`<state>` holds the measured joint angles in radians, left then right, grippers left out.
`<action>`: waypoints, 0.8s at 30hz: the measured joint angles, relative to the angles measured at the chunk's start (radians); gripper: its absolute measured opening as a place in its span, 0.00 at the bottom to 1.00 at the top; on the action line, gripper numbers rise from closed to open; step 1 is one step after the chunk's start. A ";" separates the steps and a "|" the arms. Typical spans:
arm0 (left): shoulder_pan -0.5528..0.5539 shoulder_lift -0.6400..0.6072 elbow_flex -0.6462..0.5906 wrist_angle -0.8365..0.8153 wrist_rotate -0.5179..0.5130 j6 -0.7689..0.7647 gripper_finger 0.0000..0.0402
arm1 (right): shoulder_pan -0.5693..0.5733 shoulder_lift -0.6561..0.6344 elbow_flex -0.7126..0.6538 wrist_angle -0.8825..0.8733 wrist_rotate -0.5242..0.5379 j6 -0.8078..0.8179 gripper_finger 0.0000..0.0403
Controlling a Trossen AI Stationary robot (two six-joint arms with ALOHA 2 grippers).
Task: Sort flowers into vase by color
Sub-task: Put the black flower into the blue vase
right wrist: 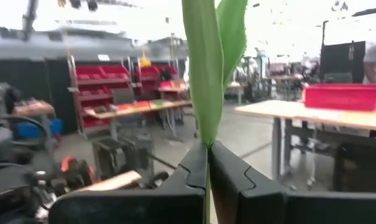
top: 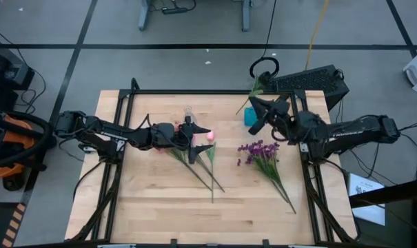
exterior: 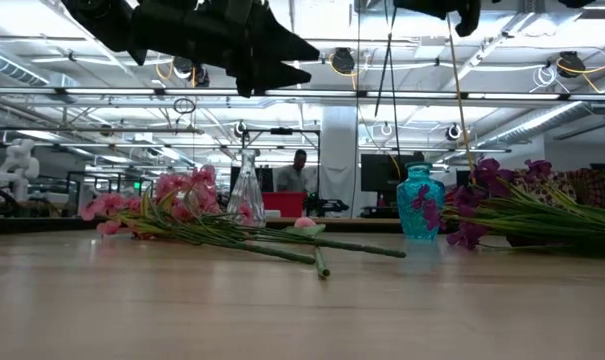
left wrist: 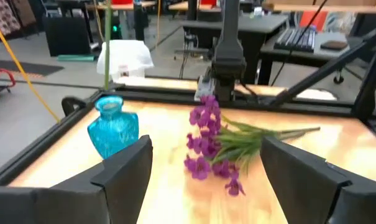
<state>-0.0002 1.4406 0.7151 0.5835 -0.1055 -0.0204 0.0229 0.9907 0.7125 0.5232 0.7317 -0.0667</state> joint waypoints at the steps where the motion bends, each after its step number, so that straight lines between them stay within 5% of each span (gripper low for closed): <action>1: 0.000 0.000 0.000 -0.006 0.000 0.000 0.75 | -0.019 0.000 0.020 -0.055 -0.007 0.021 0.00; 9: -0.001 0.010 0.000 -0.008 -0.001 -0.026 0.75 | -0.144 0.078 0.195 -0.408 -0.030 0.113 0.00; 24: -0.049 0.011 0.000 -0.122 -0.003 -0.027 0.75 | -0.242 0.101 0.153 -0.478 0.010 0.185 0.00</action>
<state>-0.0489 1.4513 0.7147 0.4617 -0.1089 -0.0479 -0.2186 1.0920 0.8654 0.0457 0.7418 0.1181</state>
